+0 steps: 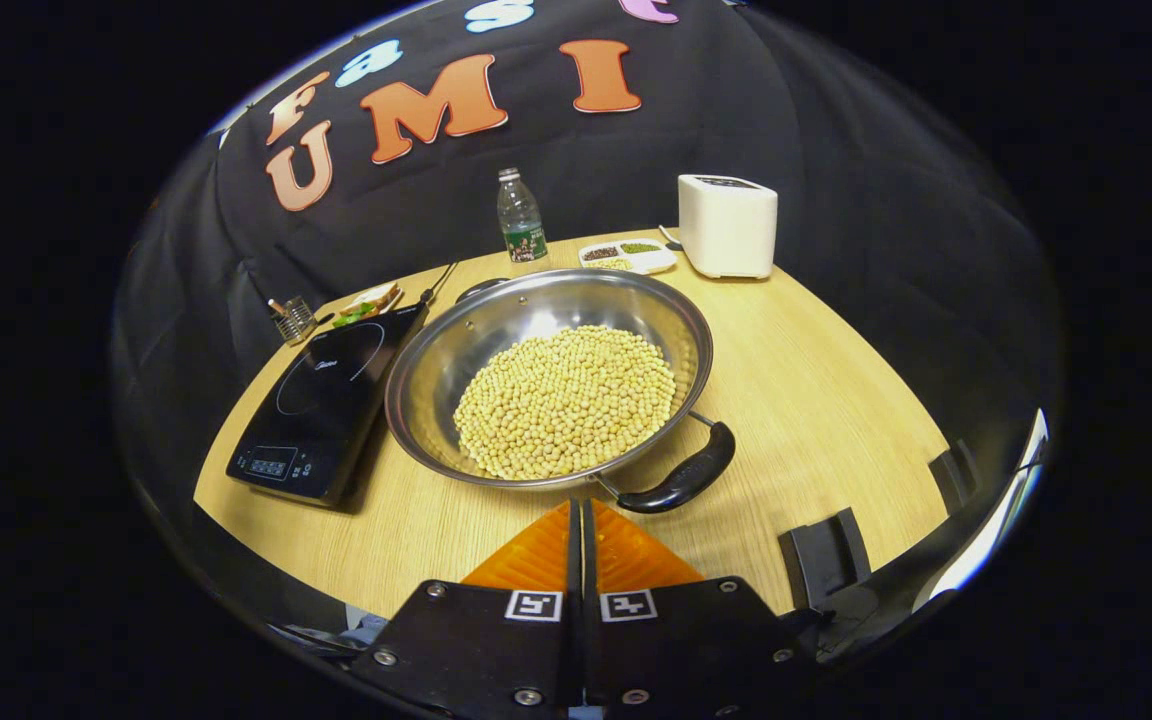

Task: First push the handle of the pot to place it horizontally, then grasp the pot with both hands and set it on the induction cooktop.

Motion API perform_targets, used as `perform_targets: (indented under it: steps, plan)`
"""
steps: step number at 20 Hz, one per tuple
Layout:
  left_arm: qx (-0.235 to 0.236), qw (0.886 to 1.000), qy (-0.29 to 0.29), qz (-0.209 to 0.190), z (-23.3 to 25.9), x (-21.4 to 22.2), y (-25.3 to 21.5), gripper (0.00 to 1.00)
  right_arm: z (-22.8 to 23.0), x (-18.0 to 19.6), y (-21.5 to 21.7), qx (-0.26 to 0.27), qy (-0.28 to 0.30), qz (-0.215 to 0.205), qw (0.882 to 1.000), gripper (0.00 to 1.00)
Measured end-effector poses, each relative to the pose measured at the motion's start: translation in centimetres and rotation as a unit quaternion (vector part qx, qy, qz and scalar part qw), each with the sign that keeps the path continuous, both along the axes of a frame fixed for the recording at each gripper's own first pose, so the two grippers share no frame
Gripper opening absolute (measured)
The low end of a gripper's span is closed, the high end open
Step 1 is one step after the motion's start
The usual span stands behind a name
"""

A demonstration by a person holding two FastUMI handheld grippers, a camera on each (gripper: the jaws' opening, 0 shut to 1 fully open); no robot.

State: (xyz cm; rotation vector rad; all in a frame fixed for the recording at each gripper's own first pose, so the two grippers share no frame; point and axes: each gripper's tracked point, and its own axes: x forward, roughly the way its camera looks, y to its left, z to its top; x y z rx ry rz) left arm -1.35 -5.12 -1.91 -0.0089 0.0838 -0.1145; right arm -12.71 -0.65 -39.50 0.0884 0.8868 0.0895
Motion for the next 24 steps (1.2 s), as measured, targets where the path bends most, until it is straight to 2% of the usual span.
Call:
perform_targets:
  steps: [4, 24]
  plan:
    - [0.002, 1.0, -0.004, 0.0, 0.2, -0.2, 0.1, 0.99, -0.6, 0.2, -0.1, 0.021, 0.01, -0.014, 1.0, 0.0]
    - [0.005, 1.0, 0.005, 0.01, -0.5, 0.6, 1.0, 0.99, -1.2, 2.9, -4.6, 0.004, 0.003, -0.067, 0.998, 0.0]
